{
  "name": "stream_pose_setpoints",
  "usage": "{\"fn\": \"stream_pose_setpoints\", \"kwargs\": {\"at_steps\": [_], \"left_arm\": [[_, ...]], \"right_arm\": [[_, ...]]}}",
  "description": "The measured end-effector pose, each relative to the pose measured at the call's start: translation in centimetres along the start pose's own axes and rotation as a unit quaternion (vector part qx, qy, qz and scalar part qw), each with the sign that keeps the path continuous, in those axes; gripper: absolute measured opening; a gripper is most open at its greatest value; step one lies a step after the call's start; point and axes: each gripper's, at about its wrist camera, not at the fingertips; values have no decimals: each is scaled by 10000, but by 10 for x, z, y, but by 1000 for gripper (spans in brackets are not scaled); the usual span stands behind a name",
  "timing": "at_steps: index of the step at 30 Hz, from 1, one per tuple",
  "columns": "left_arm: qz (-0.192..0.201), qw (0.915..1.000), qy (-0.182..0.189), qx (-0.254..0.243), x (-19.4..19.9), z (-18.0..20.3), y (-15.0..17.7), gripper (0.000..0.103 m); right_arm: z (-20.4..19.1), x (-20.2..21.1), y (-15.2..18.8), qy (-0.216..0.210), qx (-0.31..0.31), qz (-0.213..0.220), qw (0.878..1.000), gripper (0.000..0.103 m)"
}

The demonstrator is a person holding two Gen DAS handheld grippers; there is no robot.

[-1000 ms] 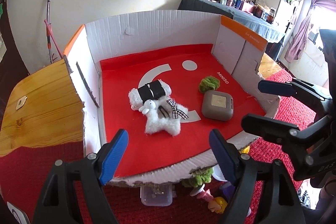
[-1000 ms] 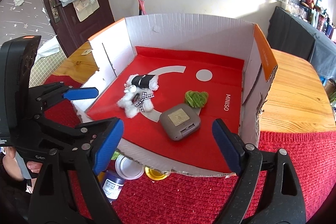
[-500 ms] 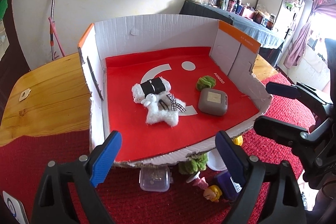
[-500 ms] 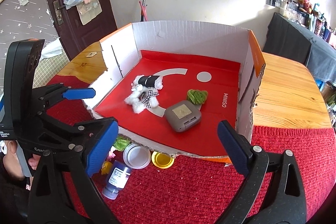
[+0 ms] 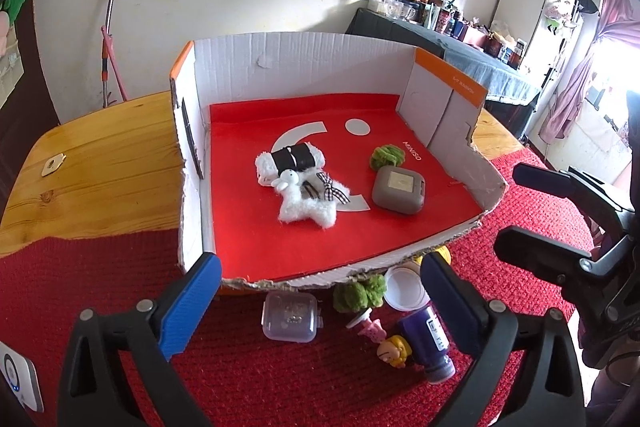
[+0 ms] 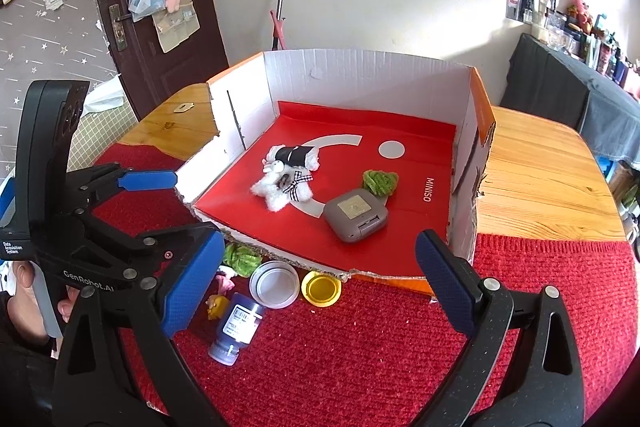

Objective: Organize objects
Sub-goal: 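Withdraw both grippers from the box toward the items on the rug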

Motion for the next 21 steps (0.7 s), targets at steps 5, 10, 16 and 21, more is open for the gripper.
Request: {"fn": "stream_pose_setpoints", "kwargs": {"at_steps": [5,10,16,21], "left_arm": [[11,10000,-77,-49,1,3,6,101],[36,10000,-66,-11,3,4,11,101],[22,9999,-48,100,4,1,17,101],[-34,9999,-49,149,2,-2,24,101]], "right_arm": [[-2,5,5,24,8,51,10000,98],[-1,8,9,7,-25,83,10000,98],[-1,7,18,-34,-36,53,10000,98],[-2,3,27,-65,-23,-20,10000,98]]}}
Point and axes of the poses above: each gripper's, at about its wrist camera, not at the fingertips, and x roughly against the way its jaws point, z to its right, y to its underside, and after that the axes turned 7 degrees about y, right-handed
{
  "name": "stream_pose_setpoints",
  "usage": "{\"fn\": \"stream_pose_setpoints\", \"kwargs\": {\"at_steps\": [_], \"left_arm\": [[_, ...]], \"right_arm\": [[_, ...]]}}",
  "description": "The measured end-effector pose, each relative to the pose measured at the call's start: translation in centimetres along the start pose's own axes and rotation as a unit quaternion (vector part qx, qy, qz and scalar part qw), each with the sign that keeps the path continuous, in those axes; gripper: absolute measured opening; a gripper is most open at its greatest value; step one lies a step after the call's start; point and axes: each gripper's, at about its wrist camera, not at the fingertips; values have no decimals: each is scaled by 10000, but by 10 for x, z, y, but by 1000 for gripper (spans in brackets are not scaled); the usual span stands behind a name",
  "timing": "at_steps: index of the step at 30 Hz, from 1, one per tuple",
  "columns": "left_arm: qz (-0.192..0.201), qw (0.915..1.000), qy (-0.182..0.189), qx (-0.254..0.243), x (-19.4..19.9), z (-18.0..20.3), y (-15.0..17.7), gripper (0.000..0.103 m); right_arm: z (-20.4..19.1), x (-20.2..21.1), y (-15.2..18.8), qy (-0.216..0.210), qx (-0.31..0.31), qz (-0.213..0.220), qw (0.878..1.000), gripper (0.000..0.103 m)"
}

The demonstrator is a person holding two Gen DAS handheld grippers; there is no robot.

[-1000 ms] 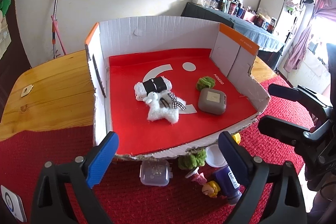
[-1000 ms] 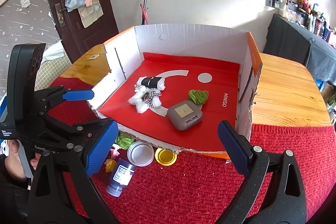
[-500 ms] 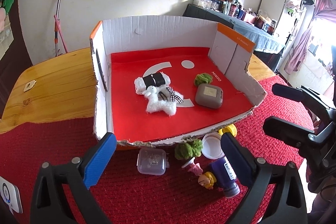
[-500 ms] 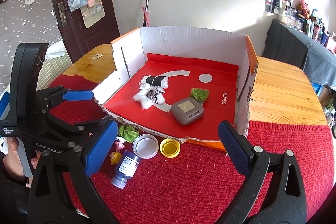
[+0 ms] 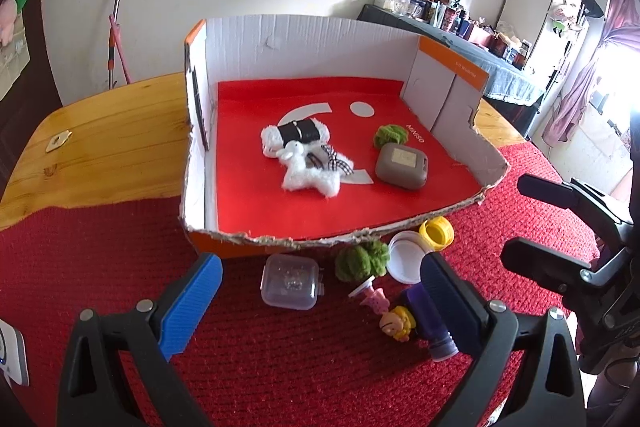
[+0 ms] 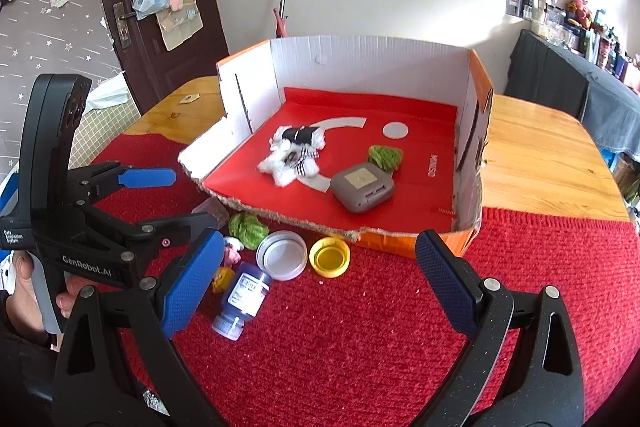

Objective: Organize objects
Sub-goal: 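Withdraw both grippers from the box toward the items on the rug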

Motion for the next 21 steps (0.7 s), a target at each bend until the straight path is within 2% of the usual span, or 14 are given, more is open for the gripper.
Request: {"fn": "stream_pose_setpoints", "kwargs": {"at_steps": [4,9,12,21], "left_arm": [[-5,10000,-8,34,-1,-3,4,101],[-54,10000,-9,69,-5,-7,9,101],[-105,9999,4,83,-8,-9,12,98],[-274,9995,0,157,-18,-15,16,87]], "right_arm": [[-2,-3,7,53,31,-42,10000,93],[-1,-10,13,22,-3,-187,9998,78],[-1,-15,17,22,-8,-295,9996,70],[3,-31,24,145,-24,-578,9982,58]]}}
Point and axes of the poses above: each gripper's, at about its wrist camera, not at the fingertips, and x roughly against the way its jaws point, z to its right, y to its underside, and after that the axes turned 7 degrees about y, right-handed
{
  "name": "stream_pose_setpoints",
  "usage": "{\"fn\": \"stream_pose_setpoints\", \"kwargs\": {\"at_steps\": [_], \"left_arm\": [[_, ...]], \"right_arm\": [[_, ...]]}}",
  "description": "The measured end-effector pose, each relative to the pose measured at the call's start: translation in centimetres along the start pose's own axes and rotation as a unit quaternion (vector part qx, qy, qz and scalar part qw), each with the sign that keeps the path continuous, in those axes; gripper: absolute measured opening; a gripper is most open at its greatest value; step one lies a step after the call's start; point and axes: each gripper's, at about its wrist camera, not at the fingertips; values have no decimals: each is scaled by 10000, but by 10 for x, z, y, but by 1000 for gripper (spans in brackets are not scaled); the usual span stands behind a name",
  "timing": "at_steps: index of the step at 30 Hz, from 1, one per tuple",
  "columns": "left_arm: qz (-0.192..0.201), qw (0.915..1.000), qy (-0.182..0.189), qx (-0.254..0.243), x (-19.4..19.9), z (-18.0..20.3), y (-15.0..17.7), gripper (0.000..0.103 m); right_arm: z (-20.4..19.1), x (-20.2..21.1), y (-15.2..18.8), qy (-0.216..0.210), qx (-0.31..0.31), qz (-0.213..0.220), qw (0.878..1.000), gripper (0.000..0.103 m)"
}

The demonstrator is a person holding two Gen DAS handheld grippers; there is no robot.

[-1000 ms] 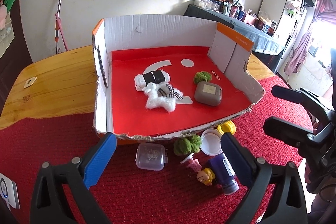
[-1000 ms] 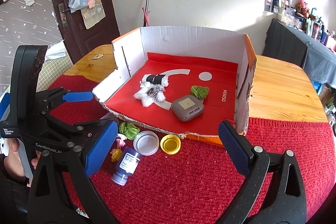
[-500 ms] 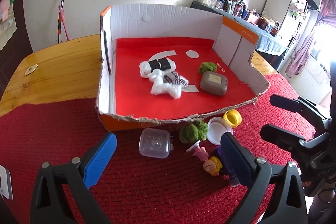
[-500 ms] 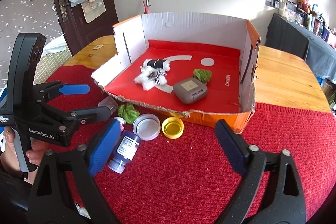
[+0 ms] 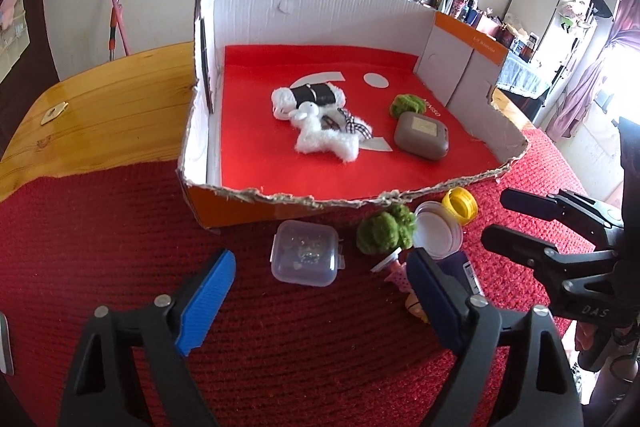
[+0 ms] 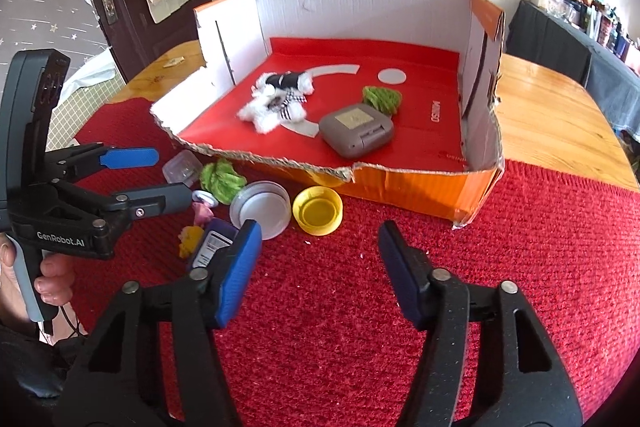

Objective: Organize objects
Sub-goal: 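Withdraw both grippers from the box toward the items on the rug, then grasp the clear plastic box with the left gripper while the right gripper grasps the yellow lid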

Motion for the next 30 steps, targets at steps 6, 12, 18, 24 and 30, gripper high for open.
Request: {"fn": "stream_pose_setpoints", "kwargs": {"at_steps": [6,12,18,24,30], "left_arm": [[-36,10000,8,29,-2,-2,1,81],[-47,10000,48,33,-2,-3,0,77],[-5,10000,40,40,2,-4,-1,69],[-17,10000,-75,38,0,-9,-2,67],[-58,9999,-125,12,-5,-9,-1,67]], "right_arm": [[2,-10,1,92,4,-133,9999,50],[0,-15,-1,188,74,-170,9997,50],[-2,-19,-2,317,161,-153,9993,50],[-5,-23,-4,327,182,-151,9992,50],[-10,-27,-5,418,291,-114,9986,50]]}}
Point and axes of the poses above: each gripper's, at about its wrist camera, not at the fingertips, and x roughly against the way its jaws point, z to its right, y to its underside, and after that the axes turned 7 degrees about y, right-handed
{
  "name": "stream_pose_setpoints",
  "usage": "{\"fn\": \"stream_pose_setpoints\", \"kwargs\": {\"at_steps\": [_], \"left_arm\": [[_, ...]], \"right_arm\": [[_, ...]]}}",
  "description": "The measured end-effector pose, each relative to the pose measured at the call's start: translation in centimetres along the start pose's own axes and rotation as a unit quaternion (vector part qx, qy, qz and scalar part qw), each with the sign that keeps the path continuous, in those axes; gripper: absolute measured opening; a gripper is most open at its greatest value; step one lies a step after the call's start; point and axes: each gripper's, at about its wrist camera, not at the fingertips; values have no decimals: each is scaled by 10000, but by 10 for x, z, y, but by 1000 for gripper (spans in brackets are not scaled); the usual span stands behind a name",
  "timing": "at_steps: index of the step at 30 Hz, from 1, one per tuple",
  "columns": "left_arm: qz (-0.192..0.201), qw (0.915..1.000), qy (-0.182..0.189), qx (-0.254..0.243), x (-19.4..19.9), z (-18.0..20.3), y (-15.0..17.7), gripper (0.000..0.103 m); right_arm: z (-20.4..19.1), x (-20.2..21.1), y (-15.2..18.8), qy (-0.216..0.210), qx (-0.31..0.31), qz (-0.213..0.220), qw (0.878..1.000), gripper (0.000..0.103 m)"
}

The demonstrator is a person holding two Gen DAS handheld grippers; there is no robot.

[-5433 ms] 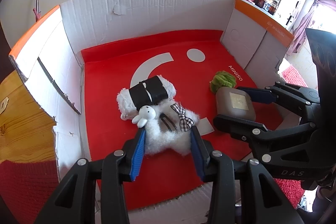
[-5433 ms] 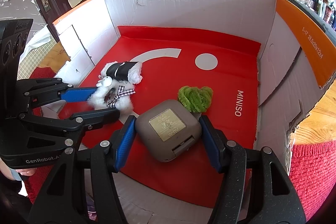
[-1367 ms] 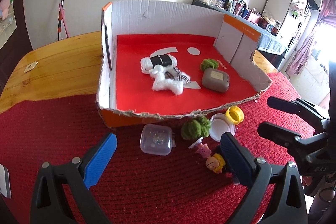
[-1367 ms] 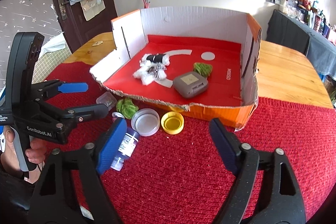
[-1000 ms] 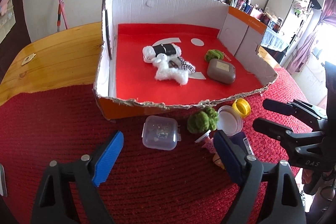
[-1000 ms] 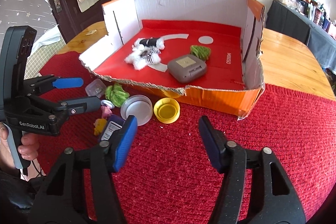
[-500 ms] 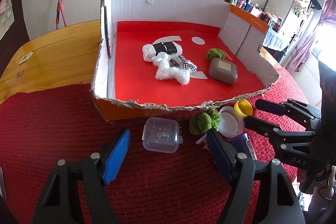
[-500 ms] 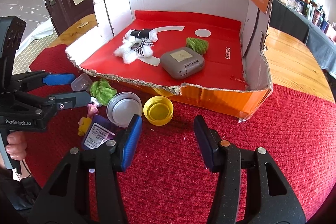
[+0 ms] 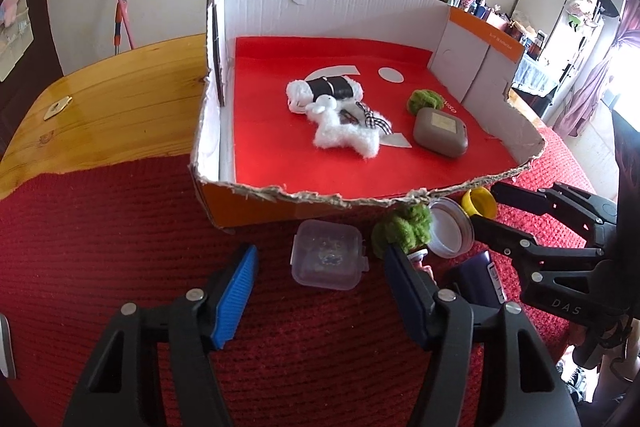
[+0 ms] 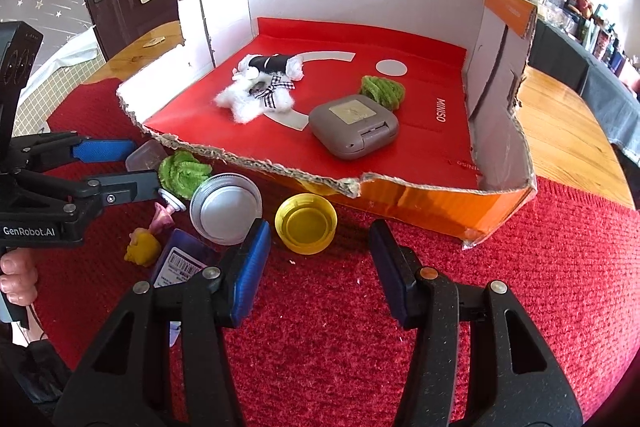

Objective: Organize objects
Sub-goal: 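Grasp the clear plastic box with the left gripper while the right gripper grasps the yellow lid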

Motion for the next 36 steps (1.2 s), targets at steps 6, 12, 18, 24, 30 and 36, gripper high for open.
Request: {"fn": "stream_pose_setpoints", "kwargs": {"at_steps": [6,12,18,24,30,36], "left_arm": [[29,9999,-55,-98,-2,4,-1,60],[64,9997,-43,-221,-2,11,-1,41],[159,9993,-92,-329,2,15,1,41],[177,9993,-64,-315,5,17,1,41],[188,9993,17,-313,10,21,4,41],[180,9993,93,-327,13,27,8,41]], "right_arm": [[-3,-2,0,103,68,63,9999,44],[-10,-1,0,59,177,91,9998,29],[-9,1,2,-42,121,70,9999,29],[-7,5,5,-147,16,60,9999,29],[-4,11,8,-260,-76,69,9996,29],[-5,20,10,-327,-92,126,9993,29]]}}
Point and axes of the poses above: each gripper's, at about its wrist camera, not at the fingertips, and x roughly against the way its jaws point, z to its right, y to its underside, and after that the axes turned 7 degrees about y, right-handed
